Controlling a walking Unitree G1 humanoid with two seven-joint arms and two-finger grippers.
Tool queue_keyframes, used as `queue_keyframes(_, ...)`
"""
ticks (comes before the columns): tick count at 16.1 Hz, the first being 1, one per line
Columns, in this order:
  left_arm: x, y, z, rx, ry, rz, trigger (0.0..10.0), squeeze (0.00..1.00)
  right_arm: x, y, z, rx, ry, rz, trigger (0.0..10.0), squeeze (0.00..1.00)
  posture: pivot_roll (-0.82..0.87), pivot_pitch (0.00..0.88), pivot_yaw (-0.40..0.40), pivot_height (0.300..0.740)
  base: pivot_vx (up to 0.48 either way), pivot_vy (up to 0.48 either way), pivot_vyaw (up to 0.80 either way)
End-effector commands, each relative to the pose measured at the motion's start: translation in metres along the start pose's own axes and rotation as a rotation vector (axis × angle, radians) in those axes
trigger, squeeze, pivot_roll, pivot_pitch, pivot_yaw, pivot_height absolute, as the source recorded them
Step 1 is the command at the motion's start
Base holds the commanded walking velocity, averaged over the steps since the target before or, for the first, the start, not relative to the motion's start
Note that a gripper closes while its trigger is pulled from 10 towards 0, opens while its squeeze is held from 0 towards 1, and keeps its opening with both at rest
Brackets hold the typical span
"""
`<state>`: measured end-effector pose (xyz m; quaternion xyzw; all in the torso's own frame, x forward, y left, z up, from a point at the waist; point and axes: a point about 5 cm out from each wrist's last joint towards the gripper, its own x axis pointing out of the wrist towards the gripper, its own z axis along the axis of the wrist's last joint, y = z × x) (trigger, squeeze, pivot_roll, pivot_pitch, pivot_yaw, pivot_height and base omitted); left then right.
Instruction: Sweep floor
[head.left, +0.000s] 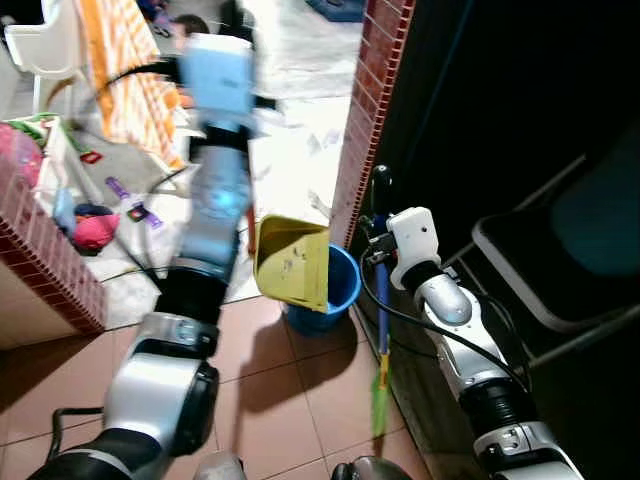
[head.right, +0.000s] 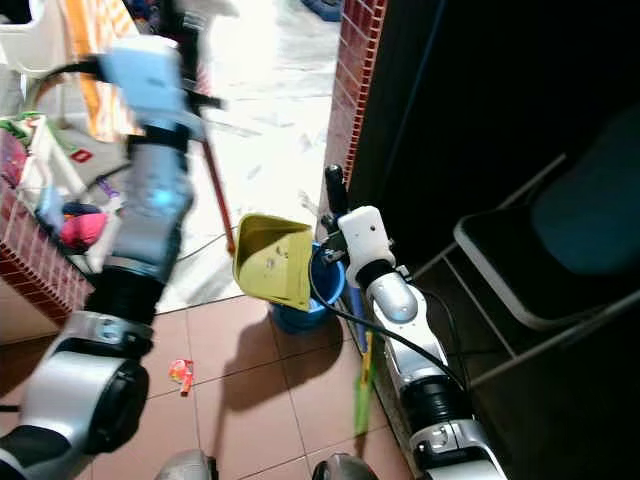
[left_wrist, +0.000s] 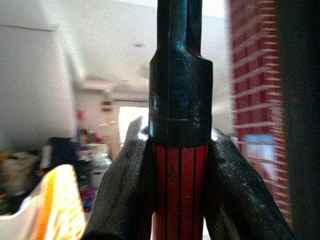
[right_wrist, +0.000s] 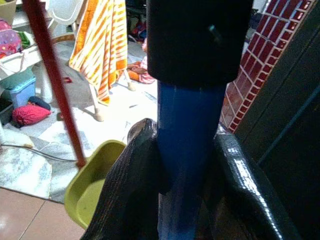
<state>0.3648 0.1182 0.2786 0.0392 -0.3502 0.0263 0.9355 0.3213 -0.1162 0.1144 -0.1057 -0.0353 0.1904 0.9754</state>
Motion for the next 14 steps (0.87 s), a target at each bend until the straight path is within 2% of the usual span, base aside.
queue_keyframes(1, 0.017, 0.013, 0.032, 0.01, -0.139, 0.064, 10.0, 0.0, 0.002, -0.004, 0.008, -0.016, -0.037, -0.001, 10.0, 0.0, -0.11, 0.0, -0.08, 0.74, 0.0, 0.0, 0.0)
queue_keyframes(2, 0.022, 0.027, 0.031, 0.035, -0.112, 0.103, 10.0, 0.0, 0.002, -0.003, 0.007, -0.011, -0.035, 0.004, 10.0, 0.0, -0.1, 0.0, -0.082, 0.74, 0.0, 0.0, 0.0)
queue_keyframes(4, 0.024, 0.043, 0.029, 0.077, -0.089, 0.149, 10.0, 0.0, 0.002, -0.002, 0.007, -0.007, -0.035, 0.011, 10.0, 0.0, -0.1, 0.0, -0.084, 0.74, 0.0, 0.0, 0.0)
queue_keyframes(7, 0.022, 0.071, 0.039, 0.151, -0.143, 0.203, 10.0, 0.0, 0.001, 0.002, 0.004, 0.007, -0.024, 0.028, 10.0, 0.0, -0.08, 0.0, -0.088, 0.74, 0.0, 0.0, 0.0)
queue_keyframes(10, 0.018, 0.083, 0.033, 0.252, -0.115, 0.217, 10.0, 0.0, 0.002, 0.004, 0.003, 0.014, -0.021, 0.035, 10.0, 0.0, -0.07, 0.0, -0.092, 0.74, 0.0, 0.0, 0.0)
queue_keyframes(12, 0.0, 0.087, 0.013, 0.27, -0.038, 0.227, 10.0, 0.0, 0.0, 0.005, 0.001, 0.022, -0.015, 0.043, 10.0, 0.0, -0.07, 0.0, -0.096, 0.74, 0.0, 0.0, 0.0)
queue_keyframes(14, -0.008, 0.083, 0.008, 0.267, -0.019, 0.217, 10.0, 0.0, -0.001, 0.005, 0.0, 0.026, -0.011, 0.046, 10.0, 0.0, -0.07, 0.0, -0.1, 0.74, 0.0, 0.0, 0.0)
